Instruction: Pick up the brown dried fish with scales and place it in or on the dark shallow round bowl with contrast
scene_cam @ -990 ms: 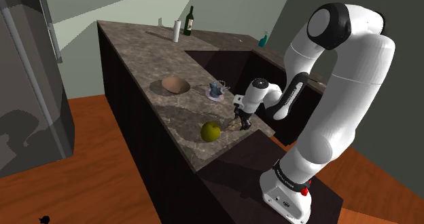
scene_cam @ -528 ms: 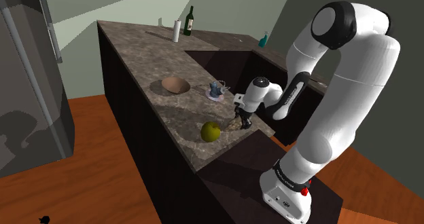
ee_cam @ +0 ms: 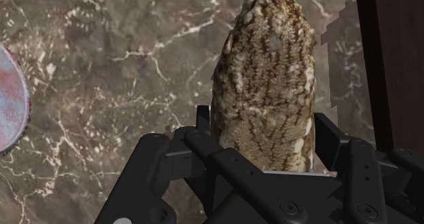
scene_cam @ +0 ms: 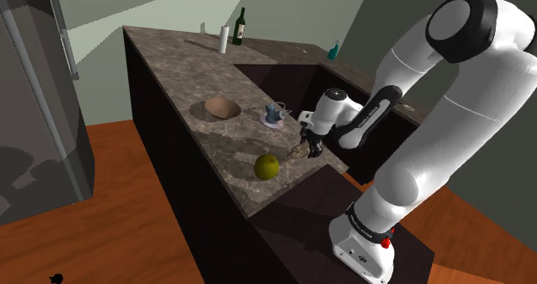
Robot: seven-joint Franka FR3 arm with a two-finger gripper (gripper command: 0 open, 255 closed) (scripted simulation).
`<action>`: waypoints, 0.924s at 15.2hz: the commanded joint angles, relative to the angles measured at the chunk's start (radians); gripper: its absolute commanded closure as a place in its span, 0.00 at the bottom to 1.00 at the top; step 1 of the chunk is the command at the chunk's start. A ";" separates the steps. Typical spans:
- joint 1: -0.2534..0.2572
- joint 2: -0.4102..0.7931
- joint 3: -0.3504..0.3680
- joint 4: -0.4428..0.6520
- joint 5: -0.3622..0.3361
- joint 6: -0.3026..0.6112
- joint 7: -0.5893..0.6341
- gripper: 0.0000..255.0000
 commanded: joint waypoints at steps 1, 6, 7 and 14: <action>-0.005 -0.050 0.013 -0.021 0.085 -0.029 -0.084 1.00; 0.011 -0.164 0.022 -0.056 0.243 -0.108 -0.233 1.00; 0.017 -0.186 0.021 -0.060 0.269 -0.125 -0.256 1.00; 0.057 -0.317 0.010 -0.073 0.383 -0.242 -0.364 1.00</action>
